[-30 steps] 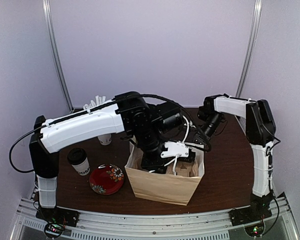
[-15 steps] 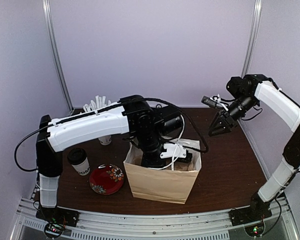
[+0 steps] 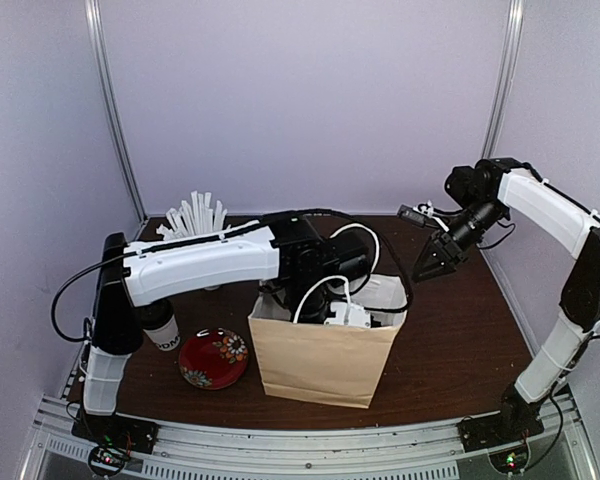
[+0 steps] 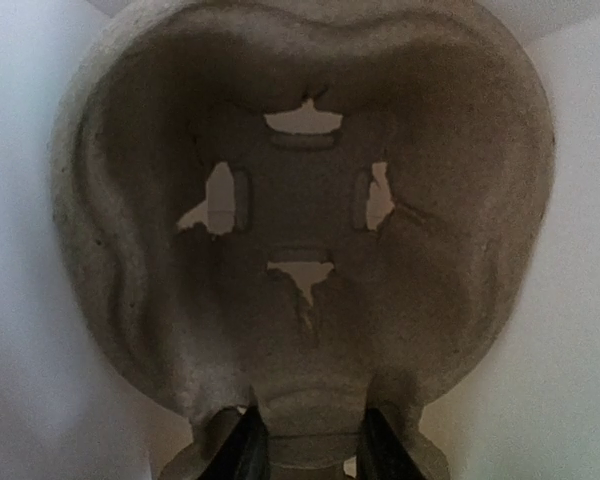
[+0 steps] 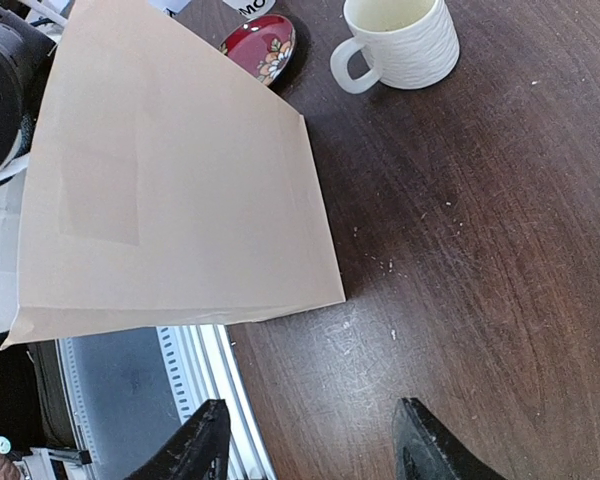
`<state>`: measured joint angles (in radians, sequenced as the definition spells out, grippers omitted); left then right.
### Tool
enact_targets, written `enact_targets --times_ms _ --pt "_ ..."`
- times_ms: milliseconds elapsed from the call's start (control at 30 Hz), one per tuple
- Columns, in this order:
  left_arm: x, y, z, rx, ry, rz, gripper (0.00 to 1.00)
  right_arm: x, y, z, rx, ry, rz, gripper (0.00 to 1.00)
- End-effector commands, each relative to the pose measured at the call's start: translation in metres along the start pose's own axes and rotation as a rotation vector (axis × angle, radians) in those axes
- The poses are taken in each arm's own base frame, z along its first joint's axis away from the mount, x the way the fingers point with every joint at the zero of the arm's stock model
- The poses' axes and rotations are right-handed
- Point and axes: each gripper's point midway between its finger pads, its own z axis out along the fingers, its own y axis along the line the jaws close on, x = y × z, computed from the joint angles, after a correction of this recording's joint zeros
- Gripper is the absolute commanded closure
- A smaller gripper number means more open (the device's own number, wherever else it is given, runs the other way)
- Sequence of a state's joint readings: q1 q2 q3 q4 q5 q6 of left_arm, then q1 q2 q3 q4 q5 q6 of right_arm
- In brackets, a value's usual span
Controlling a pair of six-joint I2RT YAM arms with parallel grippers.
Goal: Pack the takeout coffee
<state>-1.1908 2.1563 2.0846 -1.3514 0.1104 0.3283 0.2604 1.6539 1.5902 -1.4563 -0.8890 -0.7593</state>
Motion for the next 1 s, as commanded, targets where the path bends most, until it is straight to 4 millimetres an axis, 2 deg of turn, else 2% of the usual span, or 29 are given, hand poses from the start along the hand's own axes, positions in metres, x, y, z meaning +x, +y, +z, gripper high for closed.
enact_targets --times_ms 0,300,500,700,967 --pt "0.011 0.002 0.017 0.012 0.052 -0.024 0.7 -0.002 -0.004 0.004 -0.015 -0.006 -0.002 0.41" --pt "0.013 0.002 0.023 0.02 0.062 -0.034 0.65 -0.003 -0.005 0.005 -0.024 -0.007 0.007 0.41" --pt "0.013 -0.001 0.02 0.035 0.049 -0.055 0.55 -0.005 -0.005 0.004 -0.027 -0.011 0.011 0.41" --pt "0.007 -0.002 0.002 0.02 0.006 -0.061 0.45 -0.006 -0.004 0.003 -0.027 -0.012 0.014 0.41" --pt "0.0 -0.002 -0.025 -0.006 -0.06 -0.058 0.38 -0.007 -0.001 0.002 -0.033 -0.017 0.016 0.41"
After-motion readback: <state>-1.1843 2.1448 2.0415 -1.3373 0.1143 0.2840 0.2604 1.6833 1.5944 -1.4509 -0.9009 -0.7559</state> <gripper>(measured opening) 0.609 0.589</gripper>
